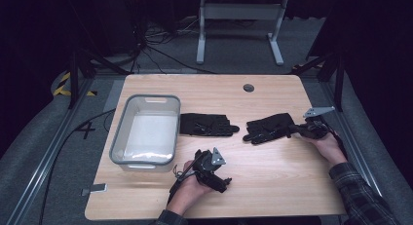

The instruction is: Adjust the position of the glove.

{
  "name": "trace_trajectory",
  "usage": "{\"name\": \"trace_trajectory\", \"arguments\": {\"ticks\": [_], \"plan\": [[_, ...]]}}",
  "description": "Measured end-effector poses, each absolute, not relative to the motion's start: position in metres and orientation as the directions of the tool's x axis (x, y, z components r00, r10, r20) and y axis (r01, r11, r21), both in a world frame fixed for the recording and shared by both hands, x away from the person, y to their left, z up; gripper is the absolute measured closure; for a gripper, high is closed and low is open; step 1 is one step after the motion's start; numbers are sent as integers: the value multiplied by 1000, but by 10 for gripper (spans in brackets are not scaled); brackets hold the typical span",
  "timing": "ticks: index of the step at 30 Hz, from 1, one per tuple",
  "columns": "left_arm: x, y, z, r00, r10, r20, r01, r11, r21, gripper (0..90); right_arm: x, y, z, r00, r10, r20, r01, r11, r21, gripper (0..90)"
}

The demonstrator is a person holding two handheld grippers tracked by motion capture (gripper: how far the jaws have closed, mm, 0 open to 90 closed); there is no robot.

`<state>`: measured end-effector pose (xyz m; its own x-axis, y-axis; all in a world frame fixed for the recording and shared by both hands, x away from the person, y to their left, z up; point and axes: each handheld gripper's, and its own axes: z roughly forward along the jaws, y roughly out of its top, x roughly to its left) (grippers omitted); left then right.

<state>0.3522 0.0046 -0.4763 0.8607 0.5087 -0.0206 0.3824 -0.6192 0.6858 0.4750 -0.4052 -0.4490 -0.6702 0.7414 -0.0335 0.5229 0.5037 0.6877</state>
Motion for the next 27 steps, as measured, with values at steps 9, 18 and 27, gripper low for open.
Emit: {"name": "trace_trajectory", "arguments": {"ticks": [9, 18, 27], "plan": [[352, 5, -476, 861, 509, -20, 382, -619, 686, 0, 452, -405, -447, -705, 708, -36, 510, 542, 667, 900], [352, 5, -476, 861, 508, -20, 381, -619, 687, 0, 426, -399, -447, -743, 668, -33, 489, 577, 654, 900], [352, 5, -476, 860, 509, -20, 382, -619, 686, 0, 398, -392, -447, -789, 614, -33, 451, 614, 647, 900]]}}
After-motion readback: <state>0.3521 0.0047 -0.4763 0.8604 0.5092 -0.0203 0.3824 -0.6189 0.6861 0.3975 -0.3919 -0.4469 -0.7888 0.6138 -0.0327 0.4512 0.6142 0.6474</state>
